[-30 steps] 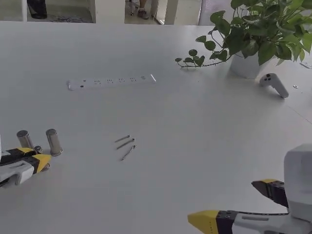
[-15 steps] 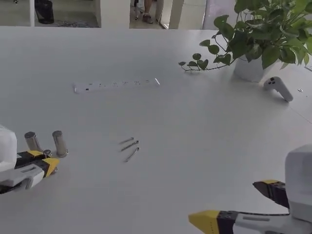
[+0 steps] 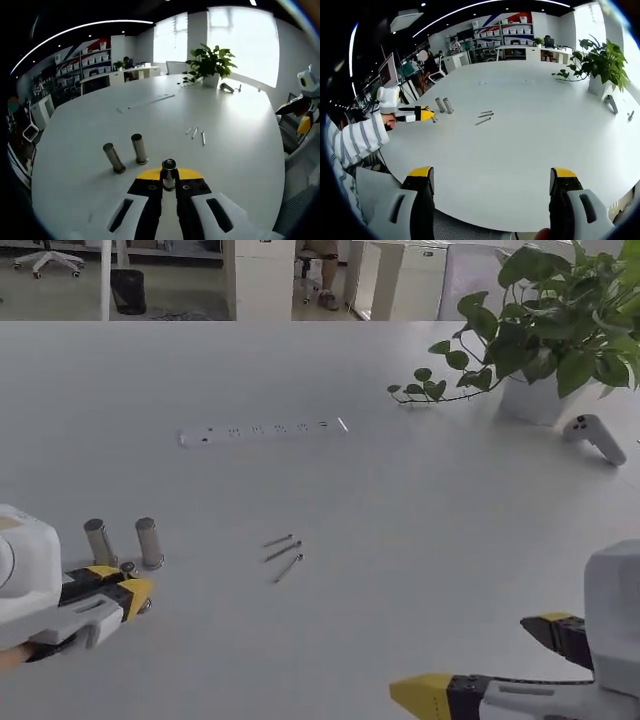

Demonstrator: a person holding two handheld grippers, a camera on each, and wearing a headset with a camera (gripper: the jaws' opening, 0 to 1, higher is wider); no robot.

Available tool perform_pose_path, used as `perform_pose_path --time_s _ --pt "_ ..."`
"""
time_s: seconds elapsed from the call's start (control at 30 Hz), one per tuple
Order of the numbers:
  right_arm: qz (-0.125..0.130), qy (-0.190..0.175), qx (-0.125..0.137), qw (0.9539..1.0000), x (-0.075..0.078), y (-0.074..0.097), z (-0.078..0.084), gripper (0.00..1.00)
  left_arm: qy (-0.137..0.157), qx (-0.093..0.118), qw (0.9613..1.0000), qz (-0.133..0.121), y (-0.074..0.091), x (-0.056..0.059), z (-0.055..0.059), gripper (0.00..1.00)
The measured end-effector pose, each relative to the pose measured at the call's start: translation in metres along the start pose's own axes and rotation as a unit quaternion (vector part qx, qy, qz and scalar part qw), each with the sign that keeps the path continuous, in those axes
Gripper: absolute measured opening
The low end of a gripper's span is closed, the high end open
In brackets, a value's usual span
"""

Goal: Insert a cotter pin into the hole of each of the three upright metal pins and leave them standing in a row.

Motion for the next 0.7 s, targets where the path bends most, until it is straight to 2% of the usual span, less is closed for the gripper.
perform_pose_path --time_s 0.37,0.57,0.7 --pt "-0.027 0.030 0.005 0.9992 -0.013 -0.006 -0.011 0.95 0.014 0.006 0.9998 -0.014 0.018 0.018 0.007 0.05" --pt "-0.036 0.031 0.005 0.9989 -0.015 -0.009 -0.011 0.95 0.007 -0.002 0.9999 -0.014 0.020 0.033 0.018 0.05" --pt "-0.040 0.037 -0.002 0.9985 -0.016 -0.010 -0.008 0.95 0.015 -0.008 0.9998 -0.013 0.019 0.039 0.027 0.05"
Point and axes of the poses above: the centre of the closed fingertips' face, and the gripper's own axes: y roughly backward along the fingers, x roughly to its right, z roughly out of its underside, the point moved 2 cm from there along y, roughly backward along the fingers, and after that the axes turned 4 degrees about -x, right-handed, at the moved point
